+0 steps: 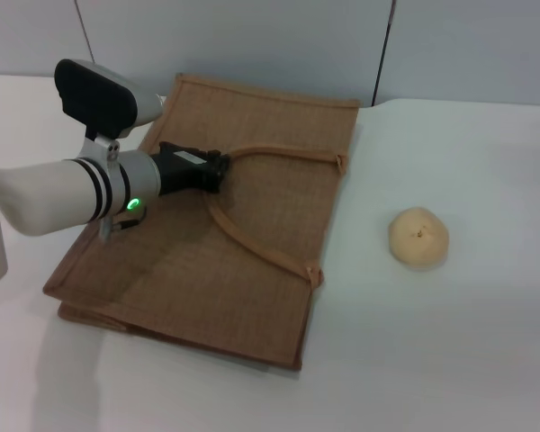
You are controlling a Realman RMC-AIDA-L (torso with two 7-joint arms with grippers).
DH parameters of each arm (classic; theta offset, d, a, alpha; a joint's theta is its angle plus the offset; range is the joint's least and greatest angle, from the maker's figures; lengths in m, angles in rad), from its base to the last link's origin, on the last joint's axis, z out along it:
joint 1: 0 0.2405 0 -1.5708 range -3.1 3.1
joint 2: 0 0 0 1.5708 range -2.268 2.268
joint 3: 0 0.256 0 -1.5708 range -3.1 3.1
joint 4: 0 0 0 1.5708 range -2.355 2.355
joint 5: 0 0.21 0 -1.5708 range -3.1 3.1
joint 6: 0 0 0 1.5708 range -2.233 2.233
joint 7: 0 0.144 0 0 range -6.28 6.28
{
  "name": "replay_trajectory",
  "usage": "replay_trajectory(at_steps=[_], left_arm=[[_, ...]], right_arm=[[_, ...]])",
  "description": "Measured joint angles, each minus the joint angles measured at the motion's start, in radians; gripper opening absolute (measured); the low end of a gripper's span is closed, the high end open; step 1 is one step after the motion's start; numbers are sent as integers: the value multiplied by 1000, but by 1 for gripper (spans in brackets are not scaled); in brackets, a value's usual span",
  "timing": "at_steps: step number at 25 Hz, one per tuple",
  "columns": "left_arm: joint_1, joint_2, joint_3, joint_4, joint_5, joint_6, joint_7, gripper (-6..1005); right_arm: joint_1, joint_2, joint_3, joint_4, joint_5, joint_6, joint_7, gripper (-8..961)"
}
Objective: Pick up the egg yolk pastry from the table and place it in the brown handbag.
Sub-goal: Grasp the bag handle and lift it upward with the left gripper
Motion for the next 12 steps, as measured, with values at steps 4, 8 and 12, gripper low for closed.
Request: replay_trajectory(at_steps=[4, 8, 12], left_arm=[[-5, 0, 3, -1, 3, 18, -3, 159], [-20, -1, 3, -12, 3, 34, -3, 119], [-37, -1, 4, -12, 8, 36, -5, 110]], right_arm=[[0, 0, 0, 0, 0, 0, 0, 896], [0, 0, -1, 0, 0, 0, 0, 896], [-4, 0, -2, 0, -1, 0, 0, 896]])
